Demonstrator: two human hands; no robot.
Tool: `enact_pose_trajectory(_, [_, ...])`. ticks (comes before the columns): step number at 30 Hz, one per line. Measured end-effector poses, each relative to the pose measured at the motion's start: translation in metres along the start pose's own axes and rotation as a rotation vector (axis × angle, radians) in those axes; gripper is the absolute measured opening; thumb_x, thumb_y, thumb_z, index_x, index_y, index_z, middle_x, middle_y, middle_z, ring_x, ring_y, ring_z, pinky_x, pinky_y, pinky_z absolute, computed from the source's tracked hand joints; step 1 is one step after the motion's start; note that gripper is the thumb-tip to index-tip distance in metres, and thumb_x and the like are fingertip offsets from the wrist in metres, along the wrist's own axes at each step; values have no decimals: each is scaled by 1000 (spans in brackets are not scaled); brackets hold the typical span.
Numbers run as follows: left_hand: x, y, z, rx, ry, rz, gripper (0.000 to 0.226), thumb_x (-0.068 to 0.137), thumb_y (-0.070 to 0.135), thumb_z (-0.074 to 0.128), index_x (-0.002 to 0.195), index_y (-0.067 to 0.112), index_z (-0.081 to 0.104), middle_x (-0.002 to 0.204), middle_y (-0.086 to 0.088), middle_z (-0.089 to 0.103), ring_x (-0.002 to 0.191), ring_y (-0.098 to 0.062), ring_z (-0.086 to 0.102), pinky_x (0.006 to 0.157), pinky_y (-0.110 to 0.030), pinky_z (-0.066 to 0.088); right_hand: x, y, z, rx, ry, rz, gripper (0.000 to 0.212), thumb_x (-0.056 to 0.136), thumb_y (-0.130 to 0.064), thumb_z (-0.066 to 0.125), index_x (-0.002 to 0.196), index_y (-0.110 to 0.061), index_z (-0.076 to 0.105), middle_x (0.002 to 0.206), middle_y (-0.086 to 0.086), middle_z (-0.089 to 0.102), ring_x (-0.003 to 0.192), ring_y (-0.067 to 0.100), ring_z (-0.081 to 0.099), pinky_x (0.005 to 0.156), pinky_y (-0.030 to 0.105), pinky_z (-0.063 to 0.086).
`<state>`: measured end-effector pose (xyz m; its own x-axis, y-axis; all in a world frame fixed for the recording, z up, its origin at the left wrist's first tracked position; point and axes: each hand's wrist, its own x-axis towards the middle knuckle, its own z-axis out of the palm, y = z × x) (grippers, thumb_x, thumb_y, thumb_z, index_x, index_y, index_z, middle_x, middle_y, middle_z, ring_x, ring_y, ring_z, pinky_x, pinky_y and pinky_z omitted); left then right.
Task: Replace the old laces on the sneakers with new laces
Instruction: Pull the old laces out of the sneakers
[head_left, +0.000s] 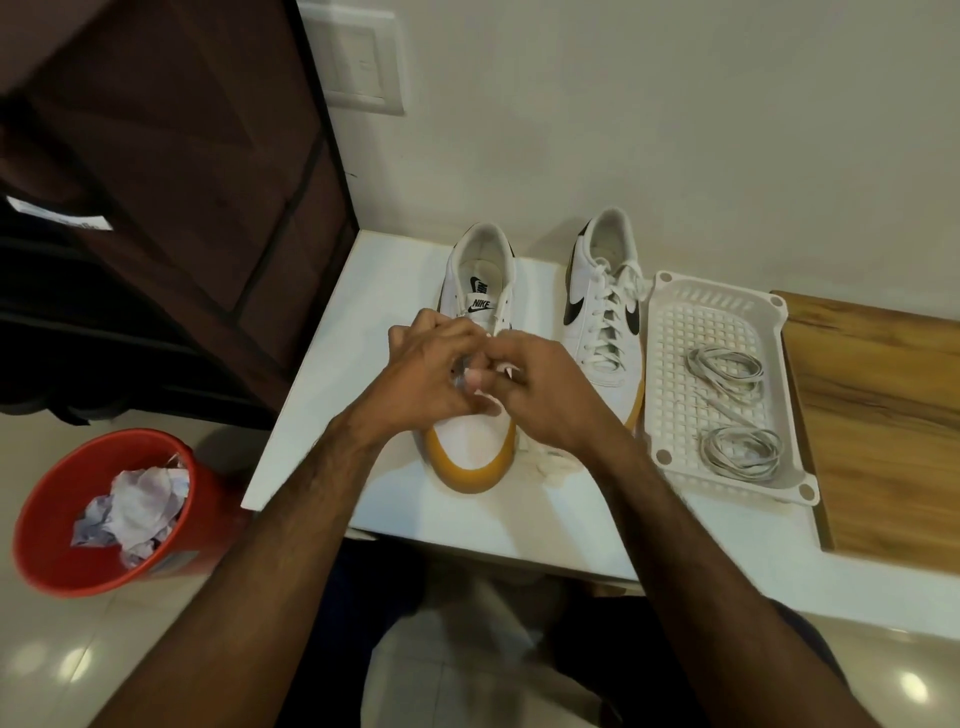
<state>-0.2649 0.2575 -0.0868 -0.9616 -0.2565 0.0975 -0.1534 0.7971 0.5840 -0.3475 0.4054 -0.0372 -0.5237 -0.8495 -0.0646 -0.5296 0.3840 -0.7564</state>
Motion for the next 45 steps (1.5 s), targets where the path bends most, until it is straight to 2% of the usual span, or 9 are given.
enact_pose_trajectory(5, [-1,-1,1,20,9,-11,65,70,52,85,123,38,52,120,19,50,120,-17,40,94,-41,34,-3,-45,-20,678,69,-314,11,99,-5,56,89,-6,62,91,2,57,77,4,61,69,23,48])
enact_pose_trajectory(9, [-2,-2,-3,8,-13,8,41,67,50,89,92,54,56,106,34,48,108,-6,32,82,-31,18,-7,-47,-40,1111,69,-163,24,101,-16,44,78,-13,49,78,6,58,53,12,41,47,22,27])
enact_pose_trajectory(12, [-1,-4,-1,14,-20,-2,46,67,52,88,107,47,66,118,29,52,115,-7,33,87,-34,20,-8,-19,-42,422,211,131,28,101,-36,56,83,-17,47,62,-3,56,50,8,49,49,24,38])
enact_pose_trajectory(16, [-1,-3,-1,-7,-13,-19,51,69,47,89,114,43,68,122,24,51,117,-8,33,88,-33,19,-10,19,-29,-284,69,296,40,90,-57,65,104,-23,49,80,-4,63,78,19,64,67,34,46])
enact_pose_trajectory(25, [1,-5,2,17,-29,-28,48,77,41,85,121,37,66,130,15,51,123,-11,33,92,-31,16,-6,8,5,-393,-46,246,48,87,-71,58,105,-27,68,88,-4,69,86,20,67,74,34,54])
enact_pose_trajectory(32, [-4,-9,0,-70,-90,-42,59,74,38,88,126,37,60,125,27,44,114,0,24,96,-35,22,-1,10,18,-411,-21,172,27,98,-37,55,120,-24,64,96,2,70,88,25,67,74,35,53])
enact_pose_trajectory(37, [-5,-4,-6,-61,-110,-28,56,72,32,88,119,34,58,113,26,48,112,-6,31,90,-33,22,1,12,11,18,-56,15,14,97,-21,60,109,-21,68,87,-7,67,72,7,59,69,31,47])
enact_pose_trajectory(41, [-9,5,-11,-101,-94,4,40,69,47,67,102,44,44,97,30,43,112,-16,39,86,-34,27,-7,-15,5,493,-62,-174,11,96,-6,63,99,3,66,93,19,70,88,33,68,84,51,56])
enact_pose_trajectory(45, [-8,0,-7,-89,-95,-51,62,69,48,89,118,39,51,105,35,40,118,-14,38,100,-45,35,-12,-35,-21,939,-21,-369,6,93,-2,56,88,-4,58,80,5,60,73,17,60,71,28,49])
